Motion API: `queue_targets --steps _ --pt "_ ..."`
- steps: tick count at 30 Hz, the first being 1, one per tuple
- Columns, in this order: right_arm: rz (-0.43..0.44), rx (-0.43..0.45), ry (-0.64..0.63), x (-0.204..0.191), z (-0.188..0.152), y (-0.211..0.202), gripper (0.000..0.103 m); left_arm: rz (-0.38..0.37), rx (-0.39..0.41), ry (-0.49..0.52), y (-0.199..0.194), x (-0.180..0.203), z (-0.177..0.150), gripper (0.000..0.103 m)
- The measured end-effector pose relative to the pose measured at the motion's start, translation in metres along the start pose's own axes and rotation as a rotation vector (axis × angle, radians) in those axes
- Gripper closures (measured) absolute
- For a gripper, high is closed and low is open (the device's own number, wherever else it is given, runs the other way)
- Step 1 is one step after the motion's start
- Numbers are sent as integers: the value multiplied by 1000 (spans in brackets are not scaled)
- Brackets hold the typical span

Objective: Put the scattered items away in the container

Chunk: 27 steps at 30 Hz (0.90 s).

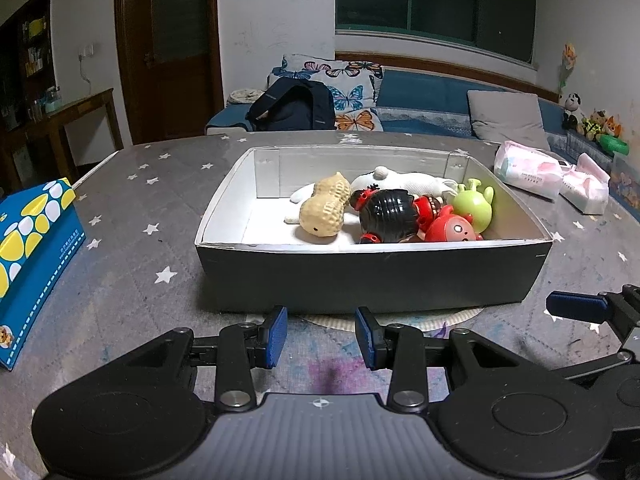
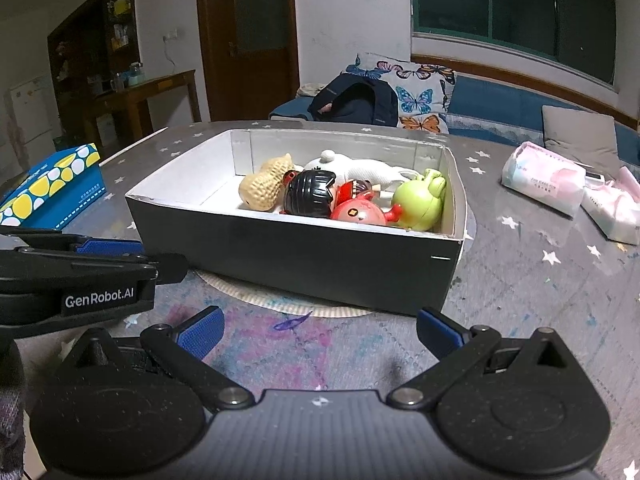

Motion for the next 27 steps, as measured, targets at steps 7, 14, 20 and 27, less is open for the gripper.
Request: queue_targets --steps 7,14,20,27 --pt "3 -9 7 2 1 4 0 1 -9 0 3 0 1 63" --pt "8 -23 8 1 0 9 0 9 -14 9 7 2 1 63" --pt "10 -34 12 2 1 14 0 11 -25 10 12 2 2 63" --pt "11 -46 22 4 2 20 0 11 -34 15 16 3 5 63"
Point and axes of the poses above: each gripper's, at about its wrist camera, not at the fingertips, and y roughly the way its jaws point, x to its right, z to its top, the point moved 7 cm from there along y, roughly the way its jaws point, and after that the axes turned 13 degrees about -x, right-handed, at the moved point
